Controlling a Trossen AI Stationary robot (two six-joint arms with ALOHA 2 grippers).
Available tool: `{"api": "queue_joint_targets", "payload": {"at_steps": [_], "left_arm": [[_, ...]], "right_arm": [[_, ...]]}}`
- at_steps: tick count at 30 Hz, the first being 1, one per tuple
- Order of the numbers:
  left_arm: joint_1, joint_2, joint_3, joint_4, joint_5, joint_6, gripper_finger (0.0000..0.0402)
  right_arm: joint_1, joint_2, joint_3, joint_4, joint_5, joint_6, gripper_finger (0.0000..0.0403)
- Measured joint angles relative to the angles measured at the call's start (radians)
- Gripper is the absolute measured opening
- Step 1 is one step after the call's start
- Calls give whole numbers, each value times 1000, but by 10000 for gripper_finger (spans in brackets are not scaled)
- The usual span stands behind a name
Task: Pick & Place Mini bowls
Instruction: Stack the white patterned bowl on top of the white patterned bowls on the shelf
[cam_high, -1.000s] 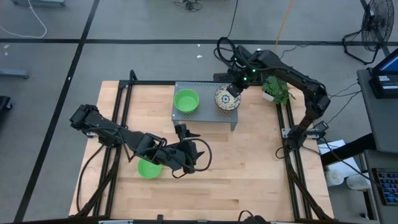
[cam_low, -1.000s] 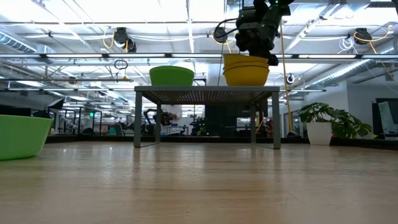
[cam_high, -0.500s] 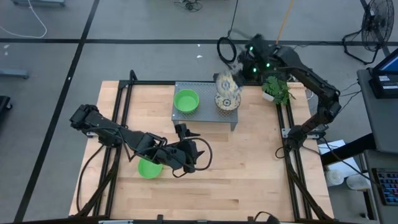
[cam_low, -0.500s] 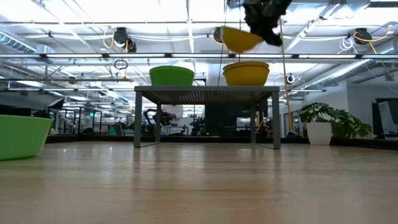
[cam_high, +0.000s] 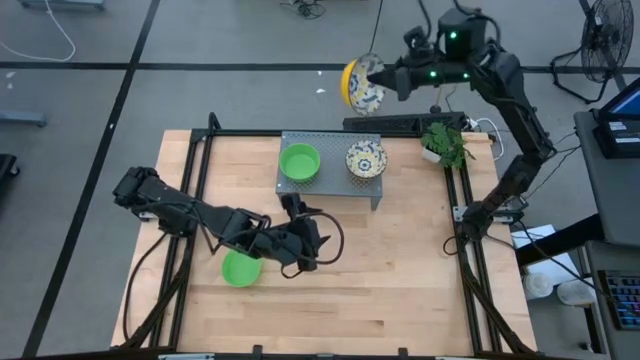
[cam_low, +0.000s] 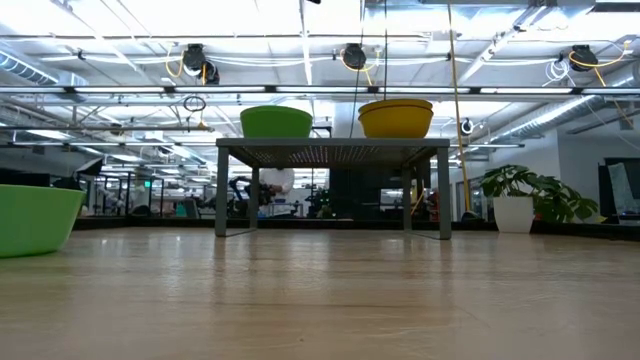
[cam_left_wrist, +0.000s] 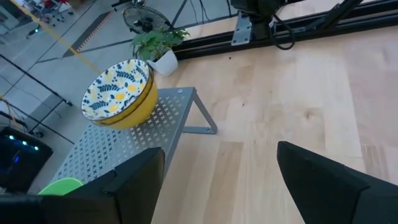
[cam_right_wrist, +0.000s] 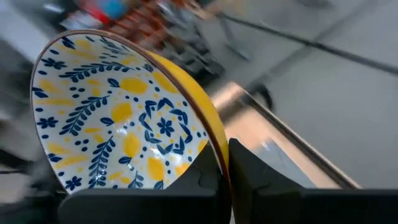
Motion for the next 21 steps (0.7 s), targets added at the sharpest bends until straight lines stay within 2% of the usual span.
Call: {"api": "queue_joint_targets", "payload": {"at_steps": [2,6,10,16,18,21], "left_arm": [[4,0,0,-6,1,-11,310],[5,0,0,-20,33,-18,310],[4,0,0,-24,49,-18,310],[4,0,0,-23,52,-19,310],[4,0,0,-24,52,-19,310],[4,0,0,-23,52,-20,310]], "right_arm": [[18,-14,-29,93,-65,32,2],[26,-13,-29,26,-96,6,2],[19,16,-30,-176,-54,-78,2],[6,77,-33,-473,107,-196,2],[1,101,-55,-523,144,-217,2],[3,135,-100,-548,138,-242,3]]}}
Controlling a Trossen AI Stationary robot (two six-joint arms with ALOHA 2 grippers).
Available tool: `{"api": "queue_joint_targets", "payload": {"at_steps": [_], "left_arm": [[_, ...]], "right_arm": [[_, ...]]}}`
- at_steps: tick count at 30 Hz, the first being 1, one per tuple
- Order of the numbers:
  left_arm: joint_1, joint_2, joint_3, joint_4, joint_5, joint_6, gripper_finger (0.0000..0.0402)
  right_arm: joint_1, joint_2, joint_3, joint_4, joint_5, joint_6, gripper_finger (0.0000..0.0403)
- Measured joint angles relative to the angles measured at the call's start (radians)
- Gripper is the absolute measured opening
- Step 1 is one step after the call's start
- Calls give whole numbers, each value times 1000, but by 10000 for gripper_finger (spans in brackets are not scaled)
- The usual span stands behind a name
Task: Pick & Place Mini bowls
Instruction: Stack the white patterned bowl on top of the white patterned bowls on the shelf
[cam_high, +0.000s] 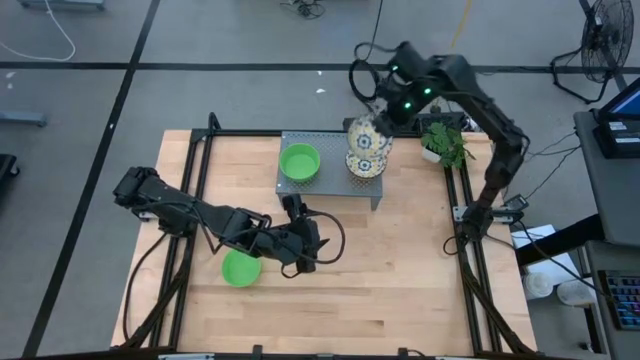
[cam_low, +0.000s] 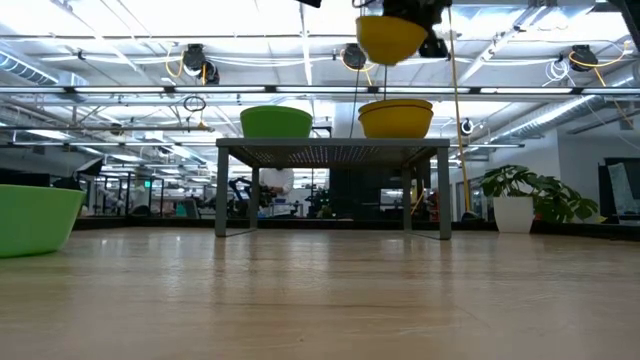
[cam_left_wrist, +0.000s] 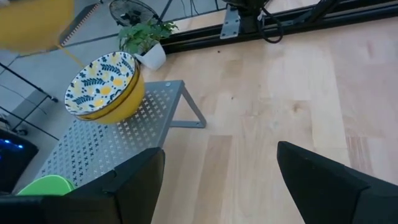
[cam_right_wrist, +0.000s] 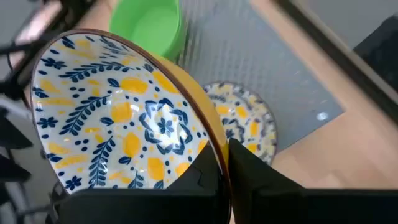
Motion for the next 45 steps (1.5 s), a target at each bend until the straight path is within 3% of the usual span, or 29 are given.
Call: {"api": "queue_joint_targets", "payload": {"at_steps": [10,22,33,45], "left_arm": [[0,0,0,-5,2,-3,310],[0,0,0,-9,2,-11,310],[0,0,0,-9,2,-11,310],[0,0,0,-9,2,-12,310]], "right_arm": [[-14,47,-156,0,-3,-114,2],[-28,45,-327,100,-2,-127,2],[-28,45,-343,108,-1,-123,11],[-28,45,-343,149,0,-90,66]]}}
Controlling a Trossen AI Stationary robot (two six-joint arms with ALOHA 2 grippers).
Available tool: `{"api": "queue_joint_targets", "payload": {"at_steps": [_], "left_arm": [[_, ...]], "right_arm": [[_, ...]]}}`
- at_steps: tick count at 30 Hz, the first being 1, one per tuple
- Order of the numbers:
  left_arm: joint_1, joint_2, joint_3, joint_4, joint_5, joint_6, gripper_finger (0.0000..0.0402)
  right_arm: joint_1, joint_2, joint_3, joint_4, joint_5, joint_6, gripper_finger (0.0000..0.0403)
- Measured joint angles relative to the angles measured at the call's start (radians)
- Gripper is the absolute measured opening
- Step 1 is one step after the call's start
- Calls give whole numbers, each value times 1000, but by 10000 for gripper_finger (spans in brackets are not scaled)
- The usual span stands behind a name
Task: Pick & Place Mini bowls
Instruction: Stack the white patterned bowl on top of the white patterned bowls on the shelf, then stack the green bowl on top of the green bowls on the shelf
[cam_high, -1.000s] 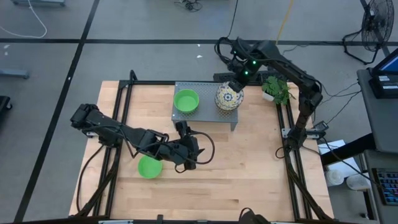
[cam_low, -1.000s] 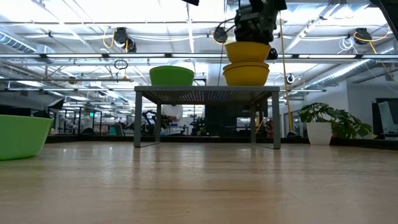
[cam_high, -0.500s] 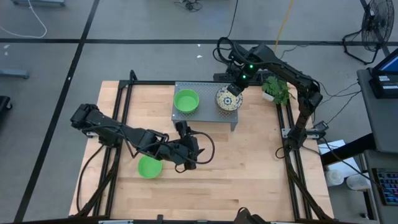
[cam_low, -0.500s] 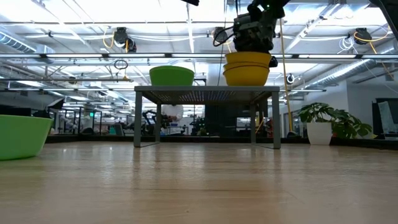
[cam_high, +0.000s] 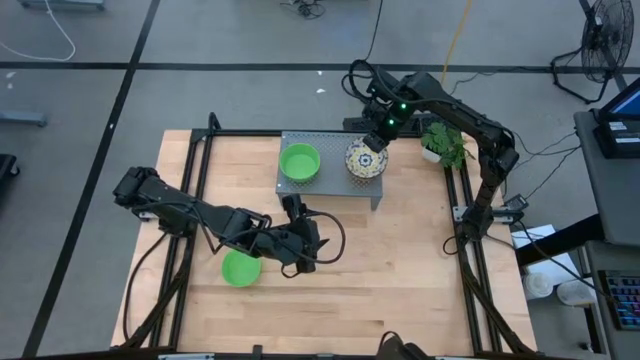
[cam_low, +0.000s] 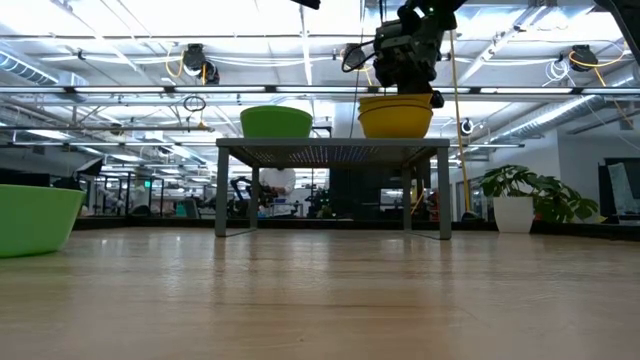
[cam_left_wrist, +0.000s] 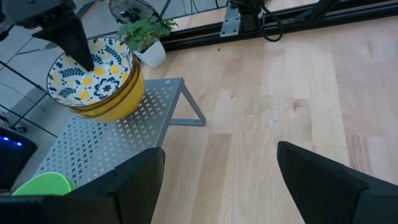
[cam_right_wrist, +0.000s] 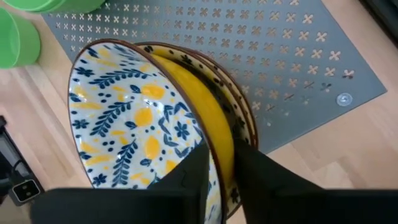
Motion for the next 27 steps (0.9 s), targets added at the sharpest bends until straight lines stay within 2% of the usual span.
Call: {"api": "queue_joint_targets", "payload": {"at_steps": [6,13,17,20,24,27], "left_arm": [[0,0,0,0,0,0,310],[-1,0,0,0,3,0,310],[-1,0,0,0,6,-9,310],[1,6,0,-16,38,-94,310],[10,46,-16,-31,152,-145,310],[20,76,-39,-70,231,-120,310]], "right_arm": [[0,-29,0,-1,-1,5,115],[-13,-112,1,50,55,12,170],[-10,-174,1,73,50,-27,190],[20,-233,-12,82,10,-76,193],[113,-394,-181,232,-141,-121,189],[199,-545,-367,440,-161,-130,184]]}}
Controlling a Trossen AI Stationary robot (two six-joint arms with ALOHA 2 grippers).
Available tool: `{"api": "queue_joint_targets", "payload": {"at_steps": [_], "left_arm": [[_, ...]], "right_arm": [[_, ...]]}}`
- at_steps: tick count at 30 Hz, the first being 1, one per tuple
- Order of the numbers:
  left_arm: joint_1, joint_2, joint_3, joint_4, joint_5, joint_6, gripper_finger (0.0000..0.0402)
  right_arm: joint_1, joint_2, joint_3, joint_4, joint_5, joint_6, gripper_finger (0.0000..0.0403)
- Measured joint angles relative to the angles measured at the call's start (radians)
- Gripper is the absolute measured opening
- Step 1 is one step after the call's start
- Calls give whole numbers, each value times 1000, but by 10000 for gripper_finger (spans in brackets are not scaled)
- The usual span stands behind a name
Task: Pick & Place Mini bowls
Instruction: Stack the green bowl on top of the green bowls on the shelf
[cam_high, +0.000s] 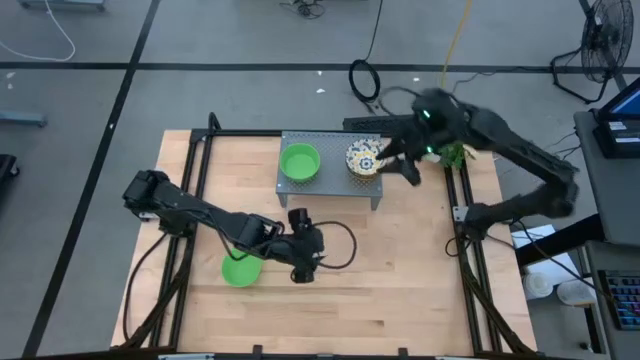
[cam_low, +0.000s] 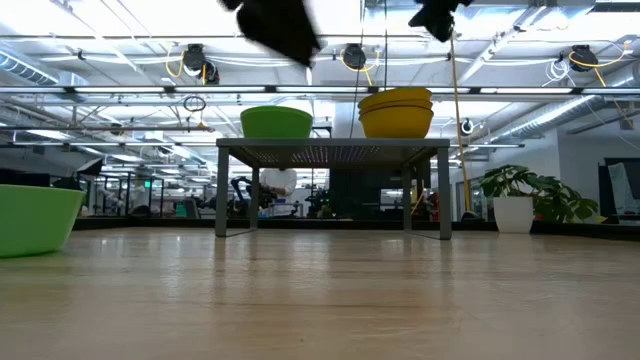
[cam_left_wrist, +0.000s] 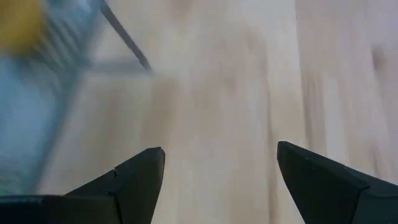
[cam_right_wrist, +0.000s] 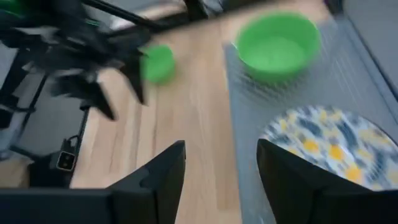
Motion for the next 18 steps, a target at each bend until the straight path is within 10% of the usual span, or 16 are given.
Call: {"api": "queue_joint_targets", "payload": {"at_steps": [7,18], "left_arm": [[-5,7,34,-466,374,-320,310],[-171,4,34,-989,444,-1233,310]], "right_arm": [[174,-334,-474,588,0,68,183],[299,-563,-869,1107,7,139,183]]}}
